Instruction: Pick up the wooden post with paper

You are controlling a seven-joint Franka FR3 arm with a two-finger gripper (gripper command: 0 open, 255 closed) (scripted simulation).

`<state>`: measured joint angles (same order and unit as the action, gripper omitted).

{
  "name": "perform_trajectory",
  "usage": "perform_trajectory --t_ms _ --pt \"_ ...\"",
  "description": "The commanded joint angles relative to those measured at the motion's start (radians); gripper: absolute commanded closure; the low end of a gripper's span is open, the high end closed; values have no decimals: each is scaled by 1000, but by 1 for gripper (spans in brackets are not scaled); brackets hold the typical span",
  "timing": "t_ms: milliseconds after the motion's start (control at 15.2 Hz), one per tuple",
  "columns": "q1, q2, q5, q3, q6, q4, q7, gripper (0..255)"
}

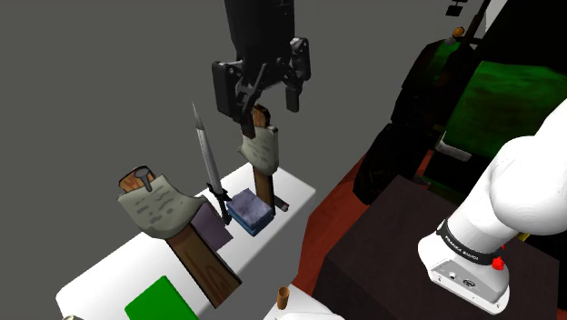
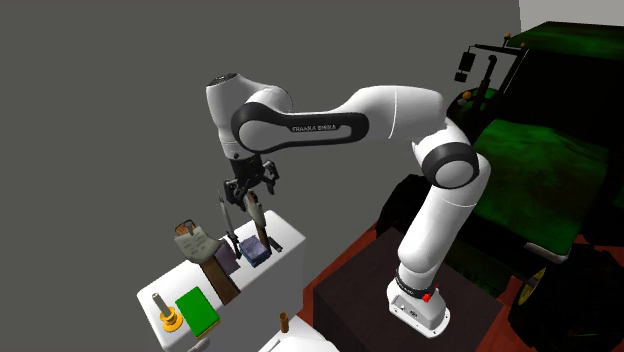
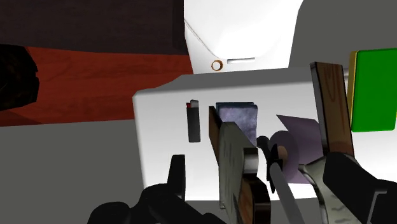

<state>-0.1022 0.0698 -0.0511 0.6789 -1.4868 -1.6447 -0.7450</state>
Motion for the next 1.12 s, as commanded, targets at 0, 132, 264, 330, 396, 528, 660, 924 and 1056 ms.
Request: perform_trajectory --t_ms 0,132,264,330,396,528,660,924,1056 --pt "1 8 -5 -2 -22 -28 5 0" --pt "1 8 -5 -2 -20 -26 4 255" --pt "1 9 -5 -2 -20 -27 4 255" --pt "1 9 -5 -2 -20 -27 4 255" --pt "1 9 -5 -2 -20 -27 4 255" --pt "1 9 -5 -2 -20 -26 4 255" --pt "1 8 -5 -2 -20 -26 4 255" --pt "0 -5 3 0 21 25 -1 255" --pt "-1 -15 9 3 50 62 -7 255"
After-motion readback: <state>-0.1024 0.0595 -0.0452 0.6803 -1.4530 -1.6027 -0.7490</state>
